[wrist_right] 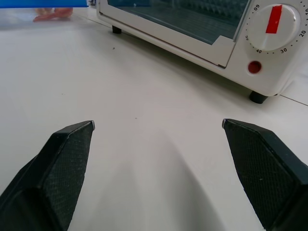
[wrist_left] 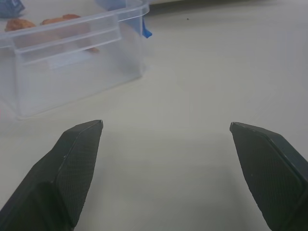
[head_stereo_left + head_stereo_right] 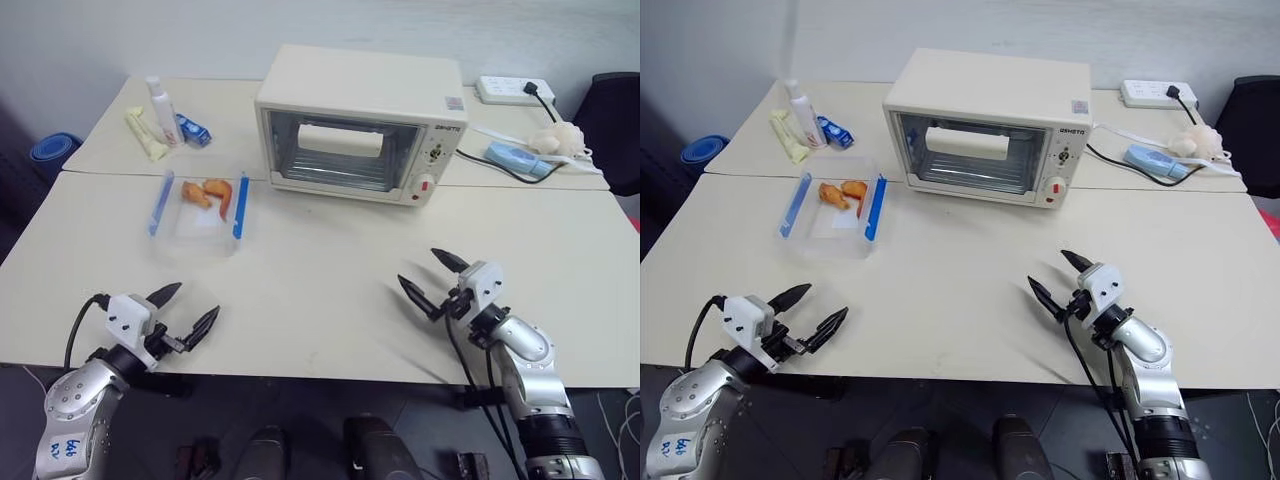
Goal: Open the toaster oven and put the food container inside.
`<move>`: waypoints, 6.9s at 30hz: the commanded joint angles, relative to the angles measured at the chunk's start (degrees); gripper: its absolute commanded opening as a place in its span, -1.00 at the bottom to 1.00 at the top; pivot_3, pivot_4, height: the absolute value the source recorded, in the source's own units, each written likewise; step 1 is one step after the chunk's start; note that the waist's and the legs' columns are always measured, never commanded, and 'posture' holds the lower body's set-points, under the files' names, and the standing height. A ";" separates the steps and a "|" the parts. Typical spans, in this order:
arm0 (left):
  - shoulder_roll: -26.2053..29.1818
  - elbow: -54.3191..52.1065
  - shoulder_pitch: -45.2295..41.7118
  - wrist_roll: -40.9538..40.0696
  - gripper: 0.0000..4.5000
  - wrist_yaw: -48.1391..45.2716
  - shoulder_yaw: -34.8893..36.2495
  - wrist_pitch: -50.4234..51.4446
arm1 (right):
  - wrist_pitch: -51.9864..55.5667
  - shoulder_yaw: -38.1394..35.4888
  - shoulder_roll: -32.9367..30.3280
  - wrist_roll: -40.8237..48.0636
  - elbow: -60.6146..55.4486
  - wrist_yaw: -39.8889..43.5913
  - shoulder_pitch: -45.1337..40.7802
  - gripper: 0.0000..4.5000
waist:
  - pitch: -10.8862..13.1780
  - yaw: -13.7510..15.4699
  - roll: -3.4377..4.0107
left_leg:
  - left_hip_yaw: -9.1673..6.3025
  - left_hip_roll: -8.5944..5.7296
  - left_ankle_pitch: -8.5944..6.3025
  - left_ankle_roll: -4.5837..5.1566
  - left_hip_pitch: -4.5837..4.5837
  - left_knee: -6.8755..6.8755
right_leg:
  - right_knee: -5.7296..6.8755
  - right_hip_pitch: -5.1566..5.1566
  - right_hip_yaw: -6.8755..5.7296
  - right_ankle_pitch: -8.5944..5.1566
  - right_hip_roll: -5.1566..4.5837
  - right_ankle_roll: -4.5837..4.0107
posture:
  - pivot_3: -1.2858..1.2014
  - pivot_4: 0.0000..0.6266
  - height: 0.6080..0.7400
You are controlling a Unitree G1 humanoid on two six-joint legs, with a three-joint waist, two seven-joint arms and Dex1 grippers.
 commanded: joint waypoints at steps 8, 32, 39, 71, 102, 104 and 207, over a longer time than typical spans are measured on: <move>9.13 -8.47 -8.17 -20.39 1.00 -8.66 4.70 15.11 | 21.02 -0.02 -4.79 12.98 -15.96 3.39 -9.70 0.97 | 0.05 0.09 0.08 | -0.03 0.01 0.01 0.00 -0.03 0.07 | 0.04 0.00 0.00 0.00 -0.02 -0.01 | 0.03 -0.52 1.00; 6.27 -7.05 -26.66 -22.27 1.00 -4.06 0.75 20.59 | 34.13 5.45 3.81 6.50 -5.33 -2.50 -36.57 0.97 | 0.05 -0.58 0.08 | 0.08 0.00 0.15 -0.28 -0.35 0.08 | 0.03 -0.34 -0.08 0.04 -0.03 -0.05 | 0.03 -0.52 1.00; 7.61 -3.47 -28.73 -21.87 1.00 -4.17 2.26 21.01 | 34.72 8.00 -1.11 6.36 -16.88 4.11 -26.82 0.97 | 0.05 -0.77 0.08 | 0.08 0.01 0.16 -0.29 -0.34 0.08 | 0.02 -0.36 -0.06 0.04 -0.01 -0.05 | 0.03 -0.52 1.00; 4.70 55.67 -68.32 8.66 -0.99 -26.82 -17.93 -5.29 | 19.59 3.49 -9.22 0.76 -24.27 7.71 -2.91 1.00 | 0.06 0.36 0.06 | 0.09 -0.09 0.11 -0.24 -0.75 0.62 | 0.18 -0.58 -0.12 0.08 -0.03 0.03 | 0.03 -0.52 1.00; 6.51 4.35 -40.07 -11.20 -0.31 -18.11 -2.73 25.66 | 17.48 -7.75 -8.17 16.40 -29.12 8.43 7.81 1.00 | 0.06 -0.01 0.08 | 0.04 -0.01 0.12 -0.08 -0.74 0.73 | 0.29 -0.53 -0.02 0.17 0.00 0.19 | 0.03 -0.52 1.00; 8.29 0.18 -34.21 -12.60 -0.04 -14.95 2.77 27.55 | 16.28 -6.64 -7.83 16.30 -27.71 10.11 5.45 1.00 | 0.06 -0.02 0.08 | 0.05 -0.02 0.12 -0.07 -0.61 0.68 | 0.26 -0.42 -0.01 0.17 -0.01 0.19 | 0.03 -0.52 1.00; -7.97 55.53 -89.26 -2.64 -0.89 29.15 -19.00 54.23 | 13.45 -5.06 -7.70 11.62 -41.87 2.00 20.80 1.00 | 0.03 1.67 -0.17 | 0.15 -0.18 0.13 -0.32 -0.37 0.61 | 0.12 -0.22 -0.06 0.17 0.00 0.19 | 0.03 -0.52 1.00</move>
